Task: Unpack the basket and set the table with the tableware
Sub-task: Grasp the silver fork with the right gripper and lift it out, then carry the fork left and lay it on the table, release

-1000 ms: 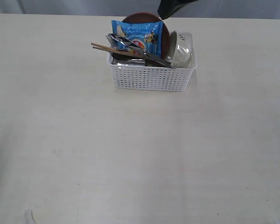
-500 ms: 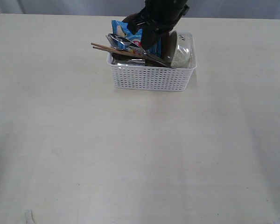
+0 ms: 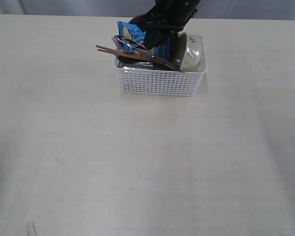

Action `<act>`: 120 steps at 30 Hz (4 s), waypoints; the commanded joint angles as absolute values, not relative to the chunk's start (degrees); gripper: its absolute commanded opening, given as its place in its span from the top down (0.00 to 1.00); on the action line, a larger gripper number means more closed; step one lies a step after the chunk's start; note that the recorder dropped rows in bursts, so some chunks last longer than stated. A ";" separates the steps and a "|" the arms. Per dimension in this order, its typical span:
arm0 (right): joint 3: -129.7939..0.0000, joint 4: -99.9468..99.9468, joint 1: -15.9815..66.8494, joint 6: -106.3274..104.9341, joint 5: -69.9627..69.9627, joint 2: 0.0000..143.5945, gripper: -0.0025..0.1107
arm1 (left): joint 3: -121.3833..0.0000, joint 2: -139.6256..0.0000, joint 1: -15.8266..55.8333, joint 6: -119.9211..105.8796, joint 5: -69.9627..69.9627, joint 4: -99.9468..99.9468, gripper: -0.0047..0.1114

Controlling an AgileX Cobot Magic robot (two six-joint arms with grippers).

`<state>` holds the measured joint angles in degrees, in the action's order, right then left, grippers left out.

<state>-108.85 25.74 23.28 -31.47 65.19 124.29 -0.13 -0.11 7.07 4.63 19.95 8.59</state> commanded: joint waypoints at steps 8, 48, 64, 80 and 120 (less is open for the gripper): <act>-109.27 30.57 21.78 -34.67 63.67 125.82 0.60 | 0.00 0.00 7.36 4.76 19.92 8.77 0.96; -114.98 34.94 22.02 -28.24 69.96 123.07 0.96 | 0.00 0.00 7.36 4.76 19.92 8.34 0.96; -88.36 25.36 42.07 -1.45 53.07 102.96 0.96 | 0.00 0.00 7.36 4.76 19.92 8.49 0.96; -82.52 -17.00 62.84 70.46 31.95 119.28 0.96 | 0.00 0.00 7.36 4.76 19.92 8.49 0.96; -83.20 -26.02 68.07 86.12 30.84 125.20 0.96 | 0.00 0.00 7.36 4.76 19.92 8.49 0.96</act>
